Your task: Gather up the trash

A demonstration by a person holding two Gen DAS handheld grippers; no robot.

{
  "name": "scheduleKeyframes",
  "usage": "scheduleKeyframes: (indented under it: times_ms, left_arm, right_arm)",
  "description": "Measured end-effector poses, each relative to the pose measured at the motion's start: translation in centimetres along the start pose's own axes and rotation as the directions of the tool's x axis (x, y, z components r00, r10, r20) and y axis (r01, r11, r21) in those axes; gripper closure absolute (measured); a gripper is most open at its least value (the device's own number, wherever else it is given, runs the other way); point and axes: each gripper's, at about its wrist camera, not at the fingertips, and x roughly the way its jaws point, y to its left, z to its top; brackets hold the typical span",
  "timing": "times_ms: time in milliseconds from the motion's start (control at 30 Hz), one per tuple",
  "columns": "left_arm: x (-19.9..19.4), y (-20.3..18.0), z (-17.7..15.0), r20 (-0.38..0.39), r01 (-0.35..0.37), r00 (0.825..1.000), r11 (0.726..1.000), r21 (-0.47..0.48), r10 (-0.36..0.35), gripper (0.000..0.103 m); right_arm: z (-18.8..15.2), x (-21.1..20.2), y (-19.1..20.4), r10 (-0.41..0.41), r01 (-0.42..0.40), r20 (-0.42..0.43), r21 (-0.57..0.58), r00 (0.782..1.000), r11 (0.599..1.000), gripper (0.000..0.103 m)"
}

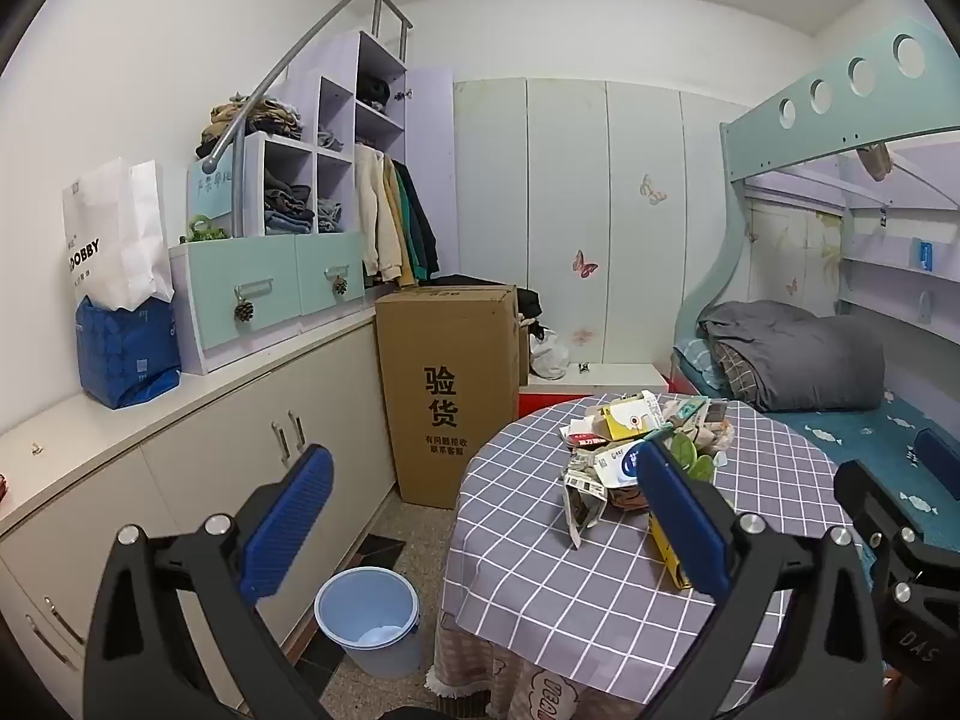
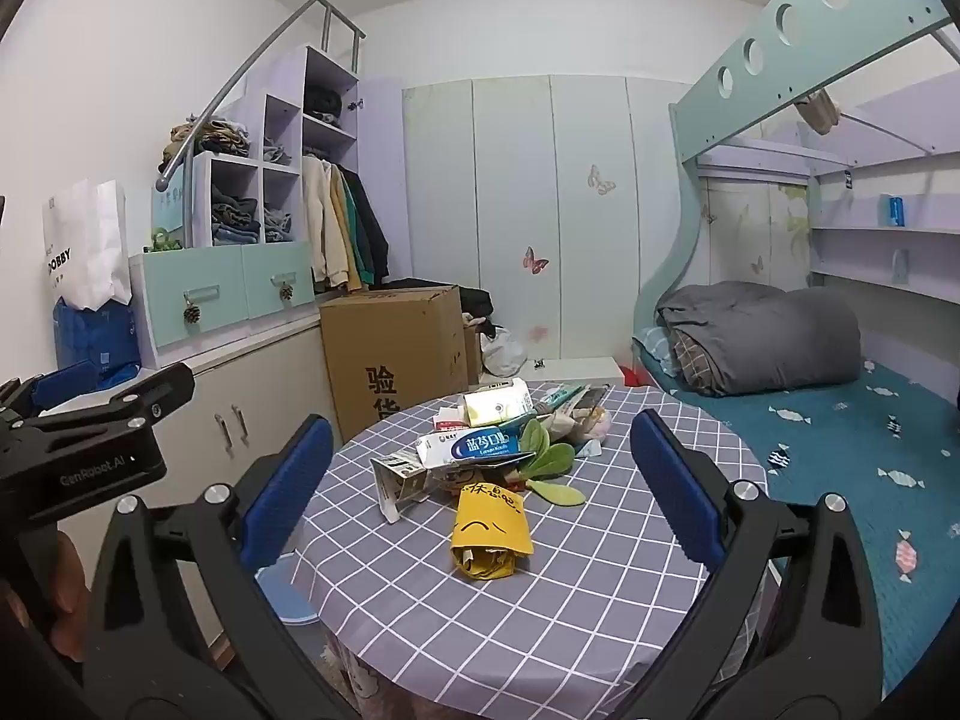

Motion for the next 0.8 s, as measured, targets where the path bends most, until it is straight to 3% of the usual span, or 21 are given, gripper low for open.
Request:
scheduleKeyframes:
  times_ms: [800]
  left_arm:
    - [0.26,-0.2,-0.41,-0.005,0.007,1.0,1.0,-0.01,-0.007,0.004]
  right_arm:
    - [-0.48,0.44,0.42,0.019,-0.019,-0.02,-0.008,1.0,1.0,0.006]
